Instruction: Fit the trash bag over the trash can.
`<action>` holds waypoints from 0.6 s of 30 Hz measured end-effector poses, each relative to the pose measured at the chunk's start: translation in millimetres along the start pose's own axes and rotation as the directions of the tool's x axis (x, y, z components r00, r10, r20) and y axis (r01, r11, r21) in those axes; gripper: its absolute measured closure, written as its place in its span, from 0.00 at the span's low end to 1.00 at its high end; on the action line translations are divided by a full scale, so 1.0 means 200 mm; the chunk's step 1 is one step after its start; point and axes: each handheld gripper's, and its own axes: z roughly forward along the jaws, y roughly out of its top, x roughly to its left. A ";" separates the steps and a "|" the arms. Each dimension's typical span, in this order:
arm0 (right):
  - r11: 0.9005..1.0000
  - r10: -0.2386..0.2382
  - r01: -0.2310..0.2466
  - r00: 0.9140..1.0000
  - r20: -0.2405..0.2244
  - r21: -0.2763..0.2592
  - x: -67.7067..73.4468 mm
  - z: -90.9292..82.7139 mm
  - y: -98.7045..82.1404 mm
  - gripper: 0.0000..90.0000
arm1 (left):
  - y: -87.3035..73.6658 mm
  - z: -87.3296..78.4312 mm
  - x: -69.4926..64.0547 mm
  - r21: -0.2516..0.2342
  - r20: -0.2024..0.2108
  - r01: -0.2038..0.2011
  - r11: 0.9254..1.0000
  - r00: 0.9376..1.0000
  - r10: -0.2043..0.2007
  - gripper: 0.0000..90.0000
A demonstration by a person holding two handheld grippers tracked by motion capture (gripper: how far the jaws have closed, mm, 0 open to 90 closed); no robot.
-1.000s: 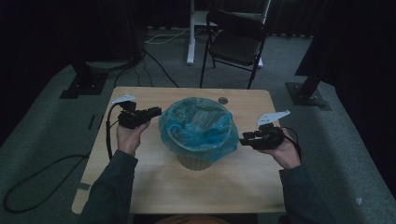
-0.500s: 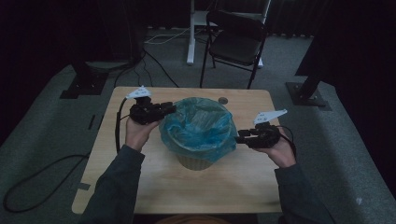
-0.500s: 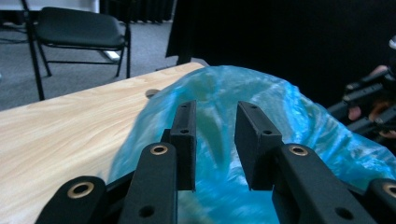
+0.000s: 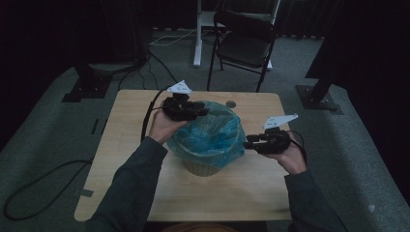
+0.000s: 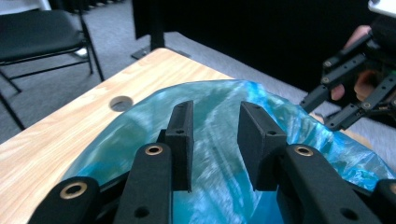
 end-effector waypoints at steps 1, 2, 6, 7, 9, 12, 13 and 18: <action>1.000 0.001 -0.001 1.000 -0.002 0.000 0.00 0.00 0.00 0.70 | 0.01 0.02 -0.01 0.009 -0.001 -0.018 1.000 1.000 0.018 0.74; 1.000 0.002 -0.002 1.000 -0.004 0.000 0.00 0.01 0.00 0.70 | 0.02 0.04 -0.02 0.017 -0.001 -0.025 1.000 1.000 0.025 0.74; 1.000 -0.002 0.002 1.000 -0.007 0.000 0.01 0.01 0.00 0.70 | 0.04 0.13 -0.03 0.064 0.002 -0.048 0.997 0.999 0.048 0.74; 1.000 -0.002 0.002 1.000 -0.007 0.000 0.01 0.01 0.00 0.70 | 0.04 0.13 -0.03 0.064 0.002 -0.048 0.997 0.999 0.048 0.74; 1.000 -0.001 0.001 1.000 -0.007 -0.003 0.01 0.01 0.00 0.70 | 0.04 0.18 -0.04 0.108 -0.010 -0.056 0.993 0.998 0.057 0.74; 1.000 0.002 -0.002 1.000 -0.007 -0.003 0.01 0.01 -0.01 0.70 | 0.04 0.23 -0.04 0.165 -0.026 -0.068 0.984 0.997 0.073 0.74; 1.000 0.002 -0.002 1.000 -0.007 -0.003 0.01 0.01 -0.01 0.70 | 0.04 0.24 -0.03 0.182 -0.027 -0.074 0.981 0.996 0.080 0.74; 1.000 0.002 -0.002 1.000 -0.009 -0.004 0.01 0.01 -0.01 0.69 | 0.04 0.32 -0.06 0.317 -0.008 -0.114 0.942 0.992 0.123 0.73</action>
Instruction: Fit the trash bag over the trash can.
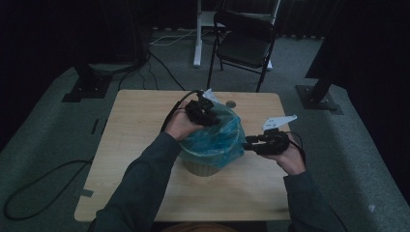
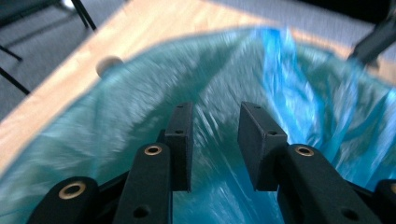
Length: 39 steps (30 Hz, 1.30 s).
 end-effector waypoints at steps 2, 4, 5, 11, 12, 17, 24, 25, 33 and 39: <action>1.000 -0.001 0.001 1.000 -0.001 0.000 0.00 0.00 0.00 0.69 | 0.01 0.03 -0.02 0.048 -0.006 -0.022 0.999 1.000 0.022 0.73; 1.000 -0.004 0.004 1.000 -0.001 -0.004 0.00 0.00 0.00 0.69 | 0.02 0.07 -0.04 0.102 -0.015 -0.050 0.994 0.999 0.051 0.73; 1.000 -0.005 0.005 1.000 -0.001 -0.005 0.00 0.00 0.00 0.69 | 0.02 0.07 -0.04 0.102 -0.015 -0.050 0.994 0.999 0.051 0.72; 1.000 -0.007 0.007 1.000 -0.002 -0.005 0.00 0.00 0.01 0.69 | 0.03 0.14 -0.06 0.191 -0.041 -0.085 0.978 0.995 0.094 0.72; 1.000 -0.008 0.008 1.000 -0.001 -0.006 0.00 0.00 0.01 0.69 | 0.03 0.15 -0.06 0.205 -0.040 -0.090 0.975 0.994 0.101 0.71; 1.000 -0.011 0.011 1.000 -0.003 -0.004 0.01 -0.01 0.01 0.69 | 0.02 0.18 -0.08 0.254 -0.034 -0.116 0.960 0.991 0.129 0.70; 1.000 -0.014 0.014 1.000 -0.003 -0.007 0.01 -0.01 0.00 0.69 | 0.03 0.15 -0.08 0.213 -0.030 -0.123 0.969 0.991 0.132 0.68; 1.000 -0.014 0.014 1.000 -0.004 -0.009 0.01 -0.02 0.00 0.69 | 0.04 0.12 -0.08 0.176 -0.034 -0.109 0.978 0.993 0.116 0.68; 0.999 -0.011 0.011 1.000 0.006 -0.034 0.01 -0.06 -0.01 0.68 | 0.00 -0.13 -0.05 -0.015 -0.107 -0.047 0.999 0.993 0.045 0.65; 0.999 -0.008 0.008 1.000 0.013 -0.045 0.00 -0.08 -0.02 0.68 | -0.10 -0.30 -0.03 -0.155 -0.163 0.000 0.988 0.986 -0.025 0.64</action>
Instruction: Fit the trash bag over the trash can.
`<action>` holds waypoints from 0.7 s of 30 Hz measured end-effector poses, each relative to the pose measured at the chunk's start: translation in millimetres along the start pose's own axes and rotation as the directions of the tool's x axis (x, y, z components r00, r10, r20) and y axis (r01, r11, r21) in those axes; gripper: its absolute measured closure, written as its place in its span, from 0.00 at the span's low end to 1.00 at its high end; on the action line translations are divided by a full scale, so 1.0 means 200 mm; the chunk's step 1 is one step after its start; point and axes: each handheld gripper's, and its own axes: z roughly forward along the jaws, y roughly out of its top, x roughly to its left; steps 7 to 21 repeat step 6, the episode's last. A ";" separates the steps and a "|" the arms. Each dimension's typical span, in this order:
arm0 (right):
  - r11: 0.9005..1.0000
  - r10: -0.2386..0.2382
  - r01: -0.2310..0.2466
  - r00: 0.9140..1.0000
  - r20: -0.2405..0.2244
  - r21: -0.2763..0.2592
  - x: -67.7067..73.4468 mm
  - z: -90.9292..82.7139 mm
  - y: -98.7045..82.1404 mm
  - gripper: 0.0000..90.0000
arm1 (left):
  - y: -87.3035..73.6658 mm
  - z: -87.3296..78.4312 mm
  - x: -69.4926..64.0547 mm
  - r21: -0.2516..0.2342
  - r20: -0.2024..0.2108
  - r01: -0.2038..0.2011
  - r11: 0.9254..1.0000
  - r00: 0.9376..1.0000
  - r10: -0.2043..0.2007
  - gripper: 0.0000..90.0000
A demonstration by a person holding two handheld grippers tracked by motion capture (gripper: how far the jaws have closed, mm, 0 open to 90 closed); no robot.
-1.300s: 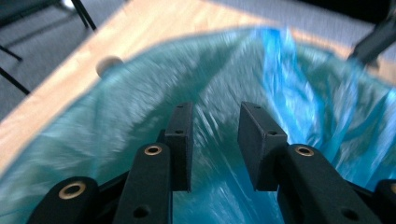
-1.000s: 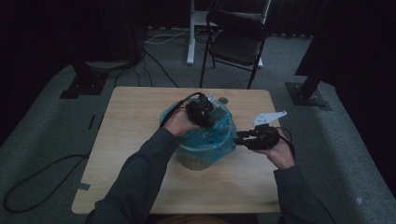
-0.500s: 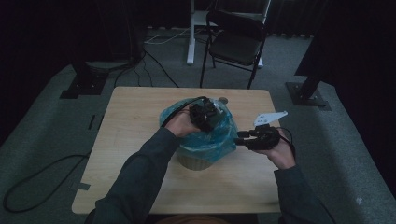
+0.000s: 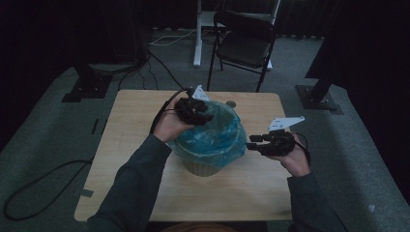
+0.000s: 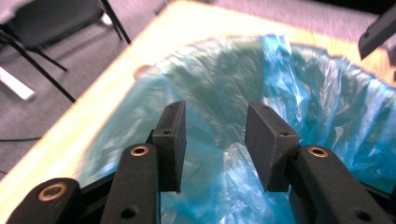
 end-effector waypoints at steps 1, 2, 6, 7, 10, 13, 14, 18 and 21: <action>1.000 0.001 -0.001 1.000 0.004 -0.002 0.00 -0.01 0.00 0.68 | -0.02 -0.03 0.00 -0.032 -0.022 -0.001 0.999 1.000 0.001 0.64; 1.000 0.002 -0.002 1.000 0.006 -0.005 0.00 -0.01 -0.01 0.68 | -0.04 -0.06 0.01 -0.054 -0.036 0.001 0.999 0.999 -0.003 0.64; 1.000 0.005 -0.005 1.000 0.015 -0.012 -0.01 -0.03 -0.01 0.67 | -0.11 -0.14 0.03 -0.106 -0.056 0.027 0.994 0.998 -0.033 0.64; 1.000 0.005 -0.005 1.000 0.015 -0.012 -0.01 -0.03 -0.01 0.67 | -0.11 -0.14 0.03 -0.106 -0.056 0.027 0.994 0.998 -0.033 0.64; 1.000 0.005 -0.005 1.000 0.015 -0.012 -0.01 -0.03 -0.01 0.67 | -0.11 -0.14 0.03 -0.106 -0.056 0.027 0.994 0.998 -0.033 0.64; 1.000 0.005 -0.005 1.000 0.015 -0.012 -0.01 -0.03 -0.01 0.67 | -0.11 -0.14 0.03 -0.106 -0.056 0.027 0.994 0.998 -0.033 0.64; 1.000 0.005 -0.005 1.000 0.015 -0.012 -0.01 -0.03 -0.01 0.67 | -0.11 -0.14 0.03 -0.106 -0.056 0.027 0.994 0.998 -0.033 0.64; 1.000 0.005 -0.005 1.000 0.015 -0.012 -0.01 -0.03 -0.01 0.67 | -0.11 -0.14 0.03 -0.106 -0.056 0.027 0.994 0.998 -0.033 0.64; 1.000 0.005 -0.005 1.000 0.015 -0.012 -0.01 -0.03 -0.01 0.67 | -0.11 -0.14 0.03 -0.106 -0.056 0.027 0.994 0.998 -0.033 0.64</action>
